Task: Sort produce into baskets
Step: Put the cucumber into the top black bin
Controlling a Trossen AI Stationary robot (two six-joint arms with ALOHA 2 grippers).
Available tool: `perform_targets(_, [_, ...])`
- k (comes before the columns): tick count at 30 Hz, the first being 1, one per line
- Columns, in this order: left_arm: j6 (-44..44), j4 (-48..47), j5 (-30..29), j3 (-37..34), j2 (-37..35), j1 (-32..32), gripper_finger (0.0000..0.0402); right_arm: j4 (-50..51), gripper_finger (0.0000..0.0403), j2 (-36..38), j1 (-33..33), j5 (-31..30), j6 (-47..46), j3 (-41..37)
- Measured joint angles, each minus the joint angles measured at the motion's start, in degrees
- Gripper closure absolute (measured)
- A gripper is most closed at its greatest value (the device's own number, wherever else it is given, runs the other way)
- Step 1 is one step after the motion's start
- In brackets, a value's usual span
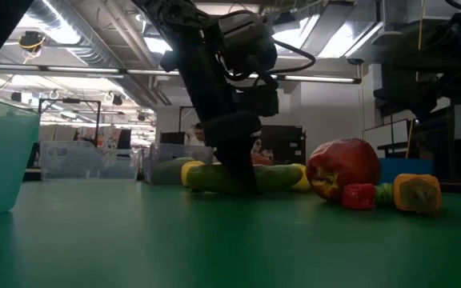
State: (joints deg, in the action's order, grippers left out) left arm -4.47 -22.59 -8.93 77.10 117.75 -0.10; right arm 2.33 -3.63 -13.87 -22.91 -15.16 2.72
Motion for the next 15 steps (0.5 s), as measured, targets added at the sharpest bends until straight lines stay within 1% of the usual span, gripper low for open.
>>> perform_targets(9, [-0.98,-0.62,0.0,0.05,-0.31,0.0,0.0217,0.0,0.0027,-0.01,0.0,-0.01,0.0,0.0])
perform_targets(15, [-1.33,-1.44,0.0,2.59,-0.31,-0.21,0.0216,-0.02,0.0027,-0.01,0.02,-0.01,0.0,0.0])
